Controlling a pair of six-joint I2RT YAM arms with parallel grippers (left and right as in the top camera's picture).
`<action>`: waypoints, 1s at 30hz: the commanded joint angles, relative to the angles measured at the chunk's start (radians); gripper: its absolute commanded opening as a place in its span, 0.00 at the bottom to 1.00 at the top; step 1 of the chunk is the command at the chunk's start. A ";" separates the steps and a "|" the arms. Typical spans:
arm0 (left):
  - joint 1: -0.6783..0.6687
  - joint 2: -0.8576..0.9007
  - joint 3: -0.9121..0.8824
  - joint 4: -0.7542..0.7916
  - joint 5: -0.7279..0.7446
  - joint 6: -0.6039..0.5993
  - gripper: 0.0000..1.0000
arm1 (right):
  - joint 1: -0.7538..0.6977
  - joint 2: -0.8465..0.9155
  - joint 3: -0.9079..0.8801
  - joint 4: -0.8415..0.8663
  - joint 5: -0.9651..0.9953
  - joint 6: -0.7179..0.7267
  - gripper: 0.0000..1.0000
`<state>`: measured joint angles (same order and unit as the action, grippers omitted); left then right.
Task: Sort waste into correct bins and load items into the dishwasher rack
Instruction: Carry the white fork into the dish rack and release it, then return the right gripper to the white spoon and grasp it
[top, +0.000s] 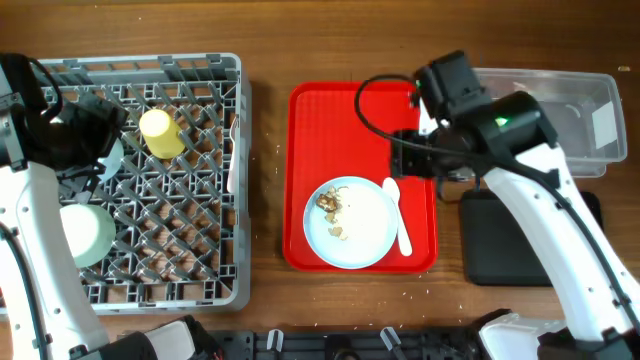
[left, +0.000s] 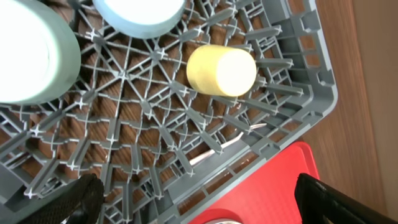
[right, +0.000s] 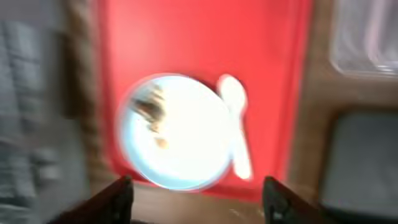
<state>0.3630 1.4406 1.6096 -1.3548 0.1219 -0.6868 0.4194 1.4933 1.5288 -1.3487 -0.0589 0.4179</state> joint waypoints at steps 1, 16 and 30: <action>0.005 -0.004 0.009 0.000 0.000 -0.006 1.00 | -0.002 0.025 -0.150 0.005 0.122 -0.047 0.63; 0.005 -0.004 0.009 0.000 0.000 -0.006 1.00 | -0.002 0.038 -0.696 0.523 0.011 0.113 0.04; 0.005 -0.004 0.009 0.000 0.000 -0.006 1.00 | 0.000 0.059 -0.732 0.665 -0.208 0.090 0.04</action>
<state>0.3630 1.4406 1.6096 -1.3544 0.1215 -0.6868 0.4198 1.5394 0.8043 -0.6903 -0.2314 0.5259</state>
